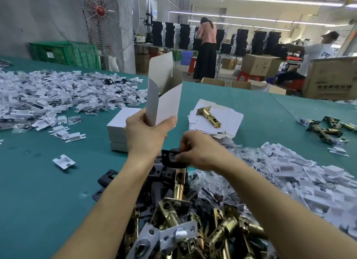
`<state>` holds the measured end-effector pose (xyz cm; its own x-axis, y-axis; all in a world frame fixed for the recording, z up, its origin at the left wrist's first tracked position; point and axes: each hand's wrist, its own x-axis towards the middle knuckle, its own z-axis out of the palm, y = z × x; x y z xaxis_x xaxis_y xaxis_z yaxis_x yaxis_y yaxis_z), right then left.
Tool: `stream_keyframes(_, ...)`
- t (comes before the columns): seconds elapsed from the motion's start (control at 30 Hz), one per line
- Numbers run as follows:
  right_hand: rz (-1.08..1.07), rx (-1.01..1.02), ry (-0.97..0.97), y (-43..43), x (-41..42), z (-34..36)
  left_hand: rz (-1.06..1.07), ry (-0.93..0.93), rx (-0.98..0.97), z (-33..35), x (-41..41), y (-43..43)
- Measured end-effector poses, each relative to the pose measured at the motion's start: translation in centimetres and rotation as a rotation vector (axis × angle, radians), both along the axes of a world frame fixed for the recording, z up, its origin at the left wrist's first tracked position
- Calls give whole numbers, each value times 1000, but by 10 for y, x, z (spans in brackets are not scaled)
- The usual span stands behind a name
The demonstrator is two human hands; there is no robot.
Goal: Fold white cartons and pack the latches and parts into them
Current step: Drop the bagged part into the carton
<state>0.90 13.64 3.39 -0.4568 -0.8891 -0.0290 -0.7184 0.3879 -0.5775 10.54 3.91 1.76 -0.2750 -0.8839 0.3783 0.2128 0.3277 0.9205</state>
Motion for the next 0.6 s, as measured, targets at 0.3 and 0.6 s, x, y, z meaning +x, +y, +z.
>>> stream_keyframes(0.3,-193,-554,-34,96,-45,24,-86,-149,-420,-15,-6,7)
stream_keyframes(0.6,-122,-320,-54,114,-38,20,-65,-497,-416,-20,-5,9)
